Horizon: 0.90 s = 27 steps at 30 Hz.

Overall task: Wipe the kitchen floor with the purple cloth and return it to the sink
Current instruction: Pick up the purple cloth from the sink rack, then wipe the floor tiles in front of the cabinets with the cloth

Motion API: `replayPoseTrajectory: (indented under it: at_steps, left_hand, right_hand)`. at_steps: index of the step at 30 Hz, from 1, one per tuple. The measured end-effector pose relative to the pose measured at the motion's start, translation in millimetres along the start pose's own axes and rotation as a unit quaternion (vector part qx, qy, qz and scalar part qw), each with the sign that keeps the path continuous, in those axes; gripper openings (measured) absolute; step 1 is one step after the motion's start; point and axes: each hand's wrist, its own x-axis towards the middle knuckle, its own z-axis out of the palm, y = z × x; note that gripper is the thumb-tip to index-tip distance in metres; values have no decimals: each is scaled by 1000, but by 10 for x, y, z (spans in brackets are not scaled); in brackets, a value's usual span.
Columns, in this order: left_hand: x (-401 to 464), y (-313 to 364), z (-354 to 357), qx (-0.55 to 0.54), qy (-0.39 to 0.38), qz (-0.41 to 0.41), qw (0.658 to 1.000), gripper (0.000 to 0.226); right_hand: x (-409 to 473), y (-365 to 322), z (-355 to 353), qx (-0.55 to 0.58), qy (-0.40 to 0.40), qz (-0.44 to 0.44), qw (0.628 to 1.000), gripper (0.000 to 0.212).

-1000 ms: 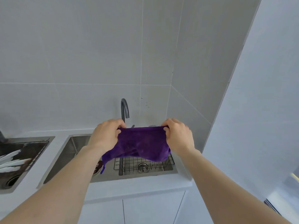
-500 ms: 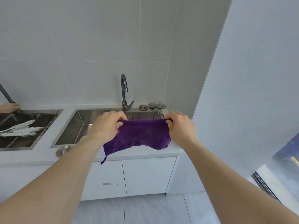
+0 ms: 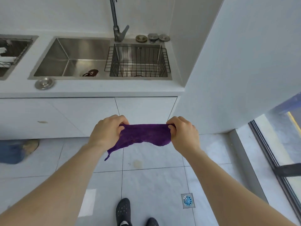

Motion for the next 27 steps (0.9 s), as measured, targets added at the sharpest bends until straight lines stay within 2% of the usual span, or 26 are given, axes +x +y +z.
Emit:
replayPoseTrajectory:
  at_steps: [13, 21, 27]
  left_hand:
    - [-141, -1423, 2292, -48, -111, -65, 991, 26]
    - [-165, -2434, 3949, -64, -154, -91, 982, 25]
    - [-170, -3060, 5265, -57, -177, -80, 979, 26]
  right_hand:
    - [-581, 717, 2426, 5, -113, 85, 990, 20]
    - [-941, 1331, 4226, 12, -145, 109, 983, 20]
    - [-1106, 1955, 5509, -1, -150, 97, 984, 20]
